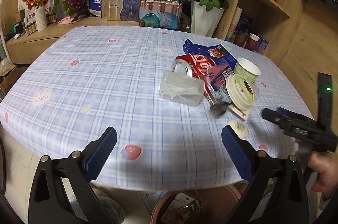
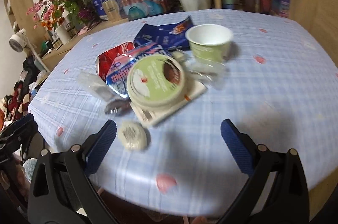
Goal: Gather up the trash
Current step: 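Grasp the green yogurt lid with the right gripper while the left moves toward the clear box, then grasp the clear plastic box with the left gripper while the right holds the yogurt lid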
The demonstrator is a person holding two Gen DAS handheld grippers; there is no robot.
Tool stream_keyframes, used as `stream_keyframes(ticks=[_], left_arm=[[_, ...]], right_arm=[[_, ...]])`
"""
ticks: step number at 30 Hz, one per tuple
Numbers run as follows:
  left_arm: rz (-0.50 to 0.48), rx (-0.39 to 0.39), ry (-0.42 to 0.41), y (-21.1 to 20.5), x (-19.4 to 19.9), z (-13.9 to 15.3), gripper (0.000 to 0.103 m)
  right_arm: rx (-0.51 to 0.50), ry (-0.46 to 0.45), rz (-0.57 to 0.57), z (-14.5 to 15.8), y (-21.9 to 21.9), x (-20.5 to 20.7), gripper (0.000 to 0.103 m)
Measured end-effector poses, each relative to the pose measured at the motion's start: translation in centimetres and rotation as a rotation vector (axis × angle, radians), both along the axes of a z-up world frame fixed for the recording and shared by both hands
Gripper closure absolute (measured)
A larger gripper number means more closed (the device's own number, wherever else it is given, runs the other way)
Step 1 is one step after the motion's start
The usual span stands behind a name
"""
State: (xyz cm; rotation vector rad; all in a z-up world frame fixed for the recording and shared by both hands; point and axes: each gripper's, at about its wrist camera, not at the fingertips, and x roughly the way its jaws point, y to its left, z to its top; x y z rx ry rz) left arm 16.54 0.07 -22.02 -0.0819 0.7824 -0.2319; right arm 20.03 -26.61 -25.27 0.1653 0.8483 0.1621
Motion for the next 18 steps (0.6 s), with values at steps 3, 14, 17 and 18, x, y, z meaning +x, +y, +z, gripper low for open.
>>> stream_keyframes(ticks=[3,14,17,18], left_arm=[[0.008,-0.006,0.017,-0.2,1.2,-0.3,0.006],[-0.008,-0.019,0.061,-0.9,5.2,-1.0,0.006],[-0.026,-0.031,0.078,-1.3,6.1,-1.3,0.006],[-0.024,-0.036,0.09,-1.4,6.5,-1.4,0.006]], right_arm=[[-0.015,0.009,0.016,-0.6,0.8,2.3,0.006],[0.061,0.064,0.007,-2.3,1.5,7.0,0.006],[0.047,0.068,0.015,-2.4,1.8,7.3,0.012],[0.041,0.061,0.019,-2.3,1.7,7.2,0.015]])
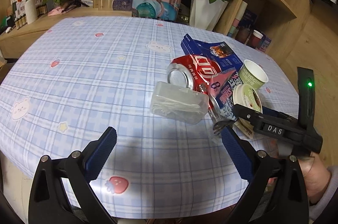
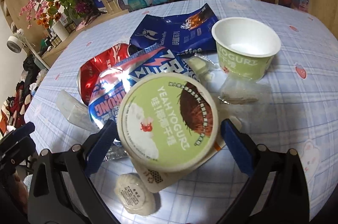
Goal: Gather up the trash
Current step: 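Grasp the clear plastic box with the left gripper while the right holds the yogurt lid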
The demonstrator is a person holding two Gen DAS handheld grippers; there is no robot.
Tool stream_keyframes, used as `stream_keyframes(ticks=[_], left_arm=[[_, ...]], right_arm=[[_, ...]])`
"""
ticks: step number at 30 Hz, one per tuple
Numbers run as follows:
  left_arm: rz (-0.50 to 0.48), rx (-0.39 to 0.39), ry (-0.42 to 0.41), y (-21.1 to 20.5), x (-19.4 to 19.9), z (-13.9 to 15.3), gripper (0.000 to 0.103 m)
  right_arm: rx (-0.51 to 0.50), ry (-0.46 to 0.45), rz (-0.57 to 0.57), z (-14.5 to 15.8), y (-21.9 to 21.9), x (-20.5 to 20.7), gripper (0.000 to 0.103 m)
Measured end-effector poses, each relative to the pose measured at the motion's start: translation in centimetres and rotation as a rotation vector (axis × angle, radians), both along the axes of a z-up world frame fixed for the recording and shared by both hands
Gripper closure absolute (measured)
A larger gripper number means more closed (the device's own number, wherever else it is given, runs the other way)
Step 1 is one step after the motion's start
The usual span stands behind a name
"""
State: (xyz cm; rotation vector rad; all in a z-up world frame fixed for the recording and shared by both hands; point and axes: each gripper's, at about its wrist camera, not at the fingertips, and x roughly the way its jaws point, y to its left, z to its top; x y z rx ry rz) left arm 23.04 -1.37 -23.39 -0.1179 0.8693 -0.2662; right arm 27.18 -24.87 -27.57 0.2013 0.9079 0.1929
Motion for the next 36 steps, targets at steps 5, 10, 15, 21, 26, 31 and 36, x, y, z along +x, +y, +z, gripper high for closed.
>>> stream_keyframes(ticks=[5,10,15,21,26,31,36], left_arm=[[0.063,-0.038,0.078,-0.3,2.5,-0.5,0.006],[0.133,-0.111,0.177,-0.8,5.2,-1.3,0.006],[0.202,-0.14,0.247,-1.3,6.4,-1.9,0.006],[0.29,-0.186,0.292,-1.6,7.4,-2.6,0.006],[0.275,-0.134,0.308,-1.9,7.6,-3.3,0.006],[0.244,-0.189,0.322,-0.1,6.3,-3.6,0.013],[0.212,-0.31,0.365,2.4,5.6,-4.1,0.029]], right_arm=[[0.017,0.012,-0.004,0.1,-0.6,-0.4,0.016],[0.044,0.005,-0.029,0.3,-1.3,-1.0,0.016],[0.052,0.005,-0.036,0.2,-1.7,-1.6,0.016],[0.061,0.007,-0.038,0.2,-1.7,-1.9,0.016],[0.059,0.001,-0.038,0.6,-1.9,-2.2,0.016],[0.065,-0.01,-0.033,1.0,-1.9,-2.5,0.016],[0.071,-0.009,-0.026,1.0,-1.6,-2.9,0.016]])
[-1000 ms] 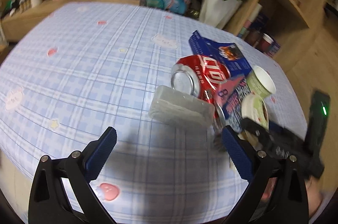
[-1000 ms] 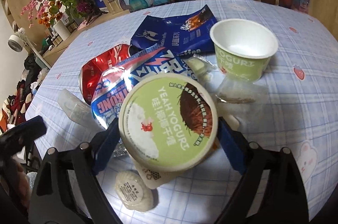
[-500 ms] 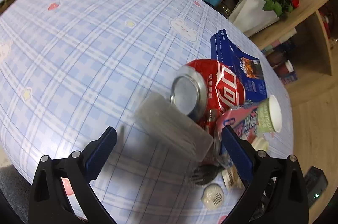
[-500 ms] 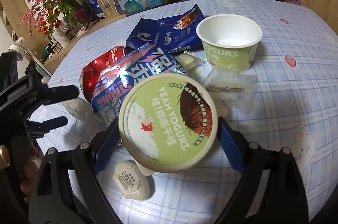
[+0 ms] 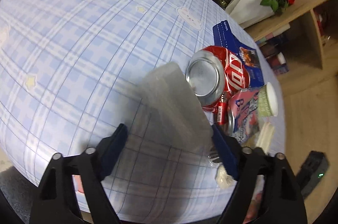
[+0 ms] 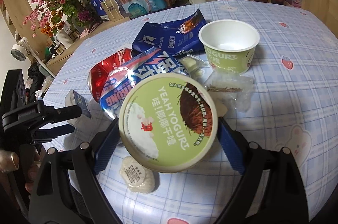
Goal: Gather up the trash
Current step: 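Grasp the clear plastic box with the left gripper while the right holds the yogurt lid, then carry the clear box with the left gripper while the right drops the yogurt lid into the bin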
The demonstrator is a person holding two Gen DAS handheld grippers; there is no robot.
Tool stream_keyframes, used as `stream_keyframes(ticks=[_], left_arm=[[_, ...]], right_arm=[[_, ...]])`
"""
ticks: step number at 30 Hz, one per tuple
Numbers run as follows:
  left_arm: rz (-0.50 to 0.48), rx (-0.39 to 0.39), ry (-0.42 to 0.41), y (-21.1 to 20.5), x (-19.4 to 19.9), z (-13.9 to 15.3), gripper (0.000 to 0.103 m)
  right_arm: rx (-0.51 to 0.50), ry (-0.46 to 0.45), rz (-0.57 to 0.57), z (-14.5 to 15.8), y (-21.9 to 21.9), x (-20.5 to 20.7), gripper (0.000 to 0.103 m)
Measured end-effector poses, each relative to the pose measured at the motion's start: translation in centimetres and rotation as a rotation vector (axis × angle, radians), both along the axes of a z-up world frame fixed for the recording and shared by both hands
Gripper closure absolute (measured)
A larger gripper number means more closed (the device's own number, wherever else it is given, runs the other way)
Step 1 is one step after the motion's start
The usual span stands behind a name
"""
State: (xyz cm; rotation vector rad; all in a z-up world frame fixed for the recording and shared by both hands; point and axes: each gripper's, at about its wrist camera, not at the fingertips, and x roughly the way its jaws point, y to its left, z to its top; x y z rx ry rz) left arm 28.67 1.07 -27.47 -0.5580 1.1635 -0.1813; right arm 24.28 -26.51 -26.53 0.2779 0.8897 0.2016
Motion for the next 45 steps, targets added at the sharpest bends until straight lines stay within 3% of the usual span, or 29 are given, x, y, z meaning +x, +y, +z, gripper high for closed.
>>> stream_keyframes(ticks=[4,8,12,20,30,32,33,36,42,45], left_arm=[[-0.015,-0.071,0.005,0.4,0.6,0.1,0.053],[-0.009,-0.115,0.035,0.1,1.6,0.0,0.057],[0.004,-0.066,0.037,0.0,3.0,0.4,0.053],[0.12,0.014,0.049,1.6,4.4,0.4,0.03],[0.277,-0.184,0.09,4.9,4.8,-0.4,0.025],[0.287,-0.192,0.094,4.9,5.2,-0.6,0.025],[0.289,-0.191,0.088,5.0,5.2,-0.6,0.026],[0.265,-0.214,0.081,5.1,5.3,-0.7,0.058],[0.159,-0.197,-0.002,4.9,3.9,0.8,0.075],[0.085,-0.14,-0.043,4.4,2.7,1.6,0.076]], right_arm=[[0.002,0.004,0.005,0.0,0.4,-0.2,0.016],[-0.004,0.002,0.012,0.4,0.6,-0.5,0.016],[-0.013,-0.001,0.013,0.7,0.6,-0.7,0.016],[-0.02,-0.001,0.009,1.1,0.5,-0.8,0.016],[-0.034,-0.003,0.021,1.4,1.0,-0.8,0.016],[-0.034,-0.002,0.021,1.4,1.0,-0.8,0.016],[-0.034,-0.003,0.021,1.4,1.0,-0.8,0.016],[-0.036,-0.007,0.023,1.7,1.2,-1.0,0.016],[-0.032,-0.017,0.017,2.3,1.2,-1.6,0.016],[-0.028,-0.023,0.016,2.6,1.3,-2.1,0.016]])
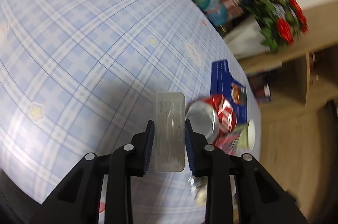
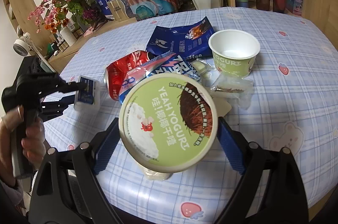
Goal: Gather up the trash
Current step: 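Carry the clear box with the left gripper while the right drops the yogurt lid into the bin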
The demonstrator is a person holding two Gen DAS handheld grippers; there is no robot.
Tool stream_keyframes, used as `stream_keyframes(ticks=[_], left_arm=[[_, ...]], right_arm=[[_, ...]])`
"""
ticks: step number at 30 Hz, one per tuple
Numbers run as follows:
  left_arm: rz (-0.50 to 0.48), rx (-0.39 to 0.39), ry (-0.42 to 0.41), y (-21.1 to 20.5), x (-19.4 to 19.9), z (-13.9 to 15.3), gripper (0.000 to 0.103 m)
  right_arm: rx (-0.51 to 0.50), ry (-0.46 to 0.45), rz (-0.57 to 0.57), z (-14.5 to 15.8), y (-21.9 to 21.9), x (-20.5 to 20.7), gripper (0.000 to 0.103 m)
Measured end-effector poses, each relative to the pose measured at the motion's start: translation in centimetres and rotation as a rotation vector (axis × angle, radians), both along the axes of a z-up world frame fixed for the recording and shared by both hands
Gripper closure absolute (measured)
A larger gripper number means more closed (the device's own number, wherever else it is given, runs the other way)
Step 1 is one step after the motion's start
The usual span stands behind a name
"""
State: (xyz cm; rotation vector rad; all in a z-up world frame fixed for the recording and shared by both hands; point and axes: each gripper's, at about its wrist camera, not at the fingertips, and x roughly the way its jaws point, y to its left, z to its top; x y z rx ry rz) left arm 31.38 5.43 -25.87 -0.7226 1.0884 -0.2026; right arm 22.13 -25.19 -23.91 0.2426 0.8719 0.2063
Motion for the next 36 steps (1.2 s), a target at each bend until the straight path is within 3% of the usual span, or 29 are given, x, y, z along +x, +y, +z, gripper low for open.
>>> stream_keyframes(ticks=[10,24,36], left_arm=[[-0.117,0.088,-0.092,-0.7,-5.5,2.0,0.076],[-0.34,0.167,-0.251,-4.9,-15.4,6.1,0.076],[-0.33,0.116,-0.275,-3.5,-21.4,5.6,0.076]], right_arm=[[0.024,-0.03,-0.026,1.8,-0.3,-3.1,0.016],[0.048,-0.102,-0.052,4.7,-1.1,-10.0,0.016],[0.002,-0.112,0.021,4.2,0.5,-14.5,0.016]])
